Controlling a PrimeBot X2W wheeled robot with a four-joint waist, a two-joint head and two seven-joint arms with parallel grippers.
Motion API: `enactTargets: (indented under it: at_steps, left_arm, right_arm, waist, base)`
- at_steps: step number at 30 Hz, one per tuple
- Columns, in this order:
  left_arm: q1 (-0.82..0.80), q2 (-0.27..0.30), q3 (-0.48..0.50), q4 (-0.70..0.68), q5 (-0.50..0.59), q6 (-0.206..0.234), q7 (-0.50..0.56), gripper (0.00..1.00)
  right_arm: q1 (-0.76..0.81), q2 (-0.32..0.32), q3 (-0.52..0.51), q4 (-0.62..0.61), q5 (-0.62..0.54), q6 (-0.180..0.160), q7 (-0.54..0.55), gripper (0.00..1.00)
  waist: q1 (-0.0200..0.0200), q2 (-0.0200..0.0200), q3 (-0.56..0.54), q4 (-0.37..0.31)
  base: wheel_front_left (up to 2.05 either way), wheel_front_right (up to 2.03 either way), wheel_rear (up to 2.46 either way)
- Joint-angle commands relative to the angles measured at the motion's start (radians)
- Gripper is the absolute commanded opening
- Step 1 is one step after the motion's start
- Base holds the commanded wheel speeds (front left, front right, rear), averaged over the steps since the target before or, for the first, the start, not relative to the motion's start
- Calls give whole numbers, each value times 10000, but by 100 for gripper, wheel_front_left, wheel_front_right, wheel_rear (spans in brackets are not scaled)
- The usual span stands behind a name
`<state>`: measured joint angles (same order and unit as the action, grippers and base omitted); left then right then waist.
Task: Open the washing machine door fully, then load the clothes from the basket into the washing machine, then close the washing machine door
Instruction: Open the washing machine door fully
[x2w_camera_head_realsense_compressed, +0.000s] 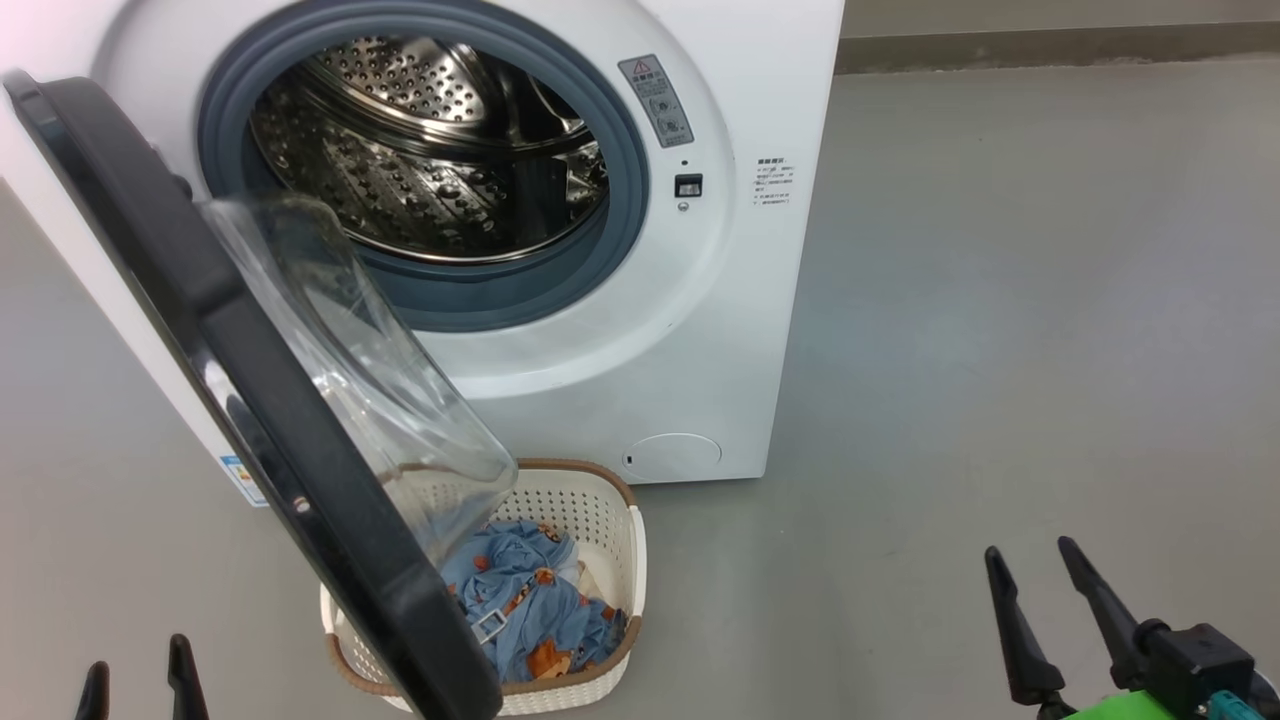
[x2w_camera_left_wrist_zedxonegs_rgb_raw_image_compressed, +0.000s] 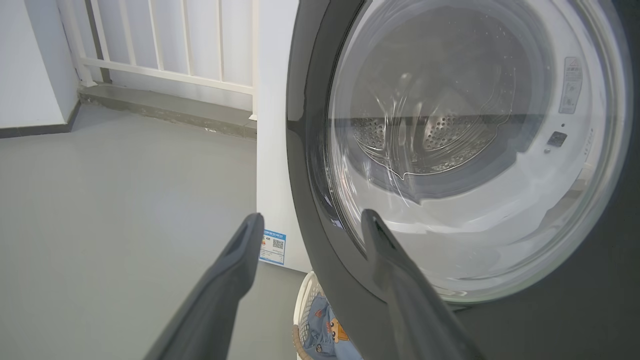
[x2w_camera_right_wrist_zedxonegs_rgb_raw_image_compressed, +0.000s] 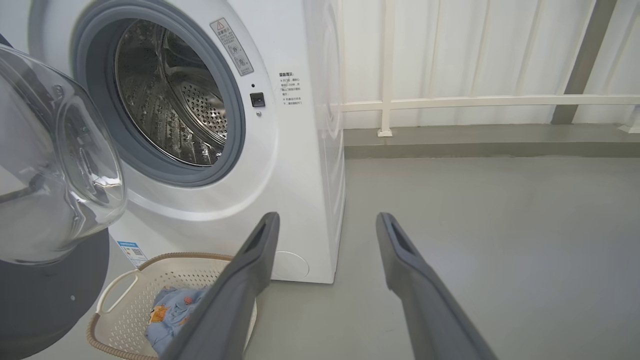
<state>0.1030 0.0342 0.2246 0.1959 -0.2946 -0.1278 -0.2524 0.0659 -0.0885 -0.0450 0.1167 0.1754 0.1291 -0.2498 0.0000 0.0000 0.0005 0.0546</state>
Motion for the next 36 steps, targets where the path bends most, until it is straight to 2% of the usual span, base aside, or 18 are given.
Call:
enactTargets:
  at_steps: [1,19,36]
  left_arm:
    - [-78,168,338,-266,10,-29,-94,100]
    - [-66,191,218,-354,93,-29,-94,100]
    - [-124,219,72,-411,111,-29,-94,100]
  right_arm:
    - [-72,18,-17,-305,-122,16,-120,100]
    - [-110,184,-119,-200,-477,16,-120,100]
    - [-415,38,-128,108,-592,16,-120,100]
  waist:
    - [0,0,-1,5]
    - [0,0,59,49]
    - [0,0,150,198]
  base:
    - [0,0,0]
    - [0,0,0]
    - [0,0,0]
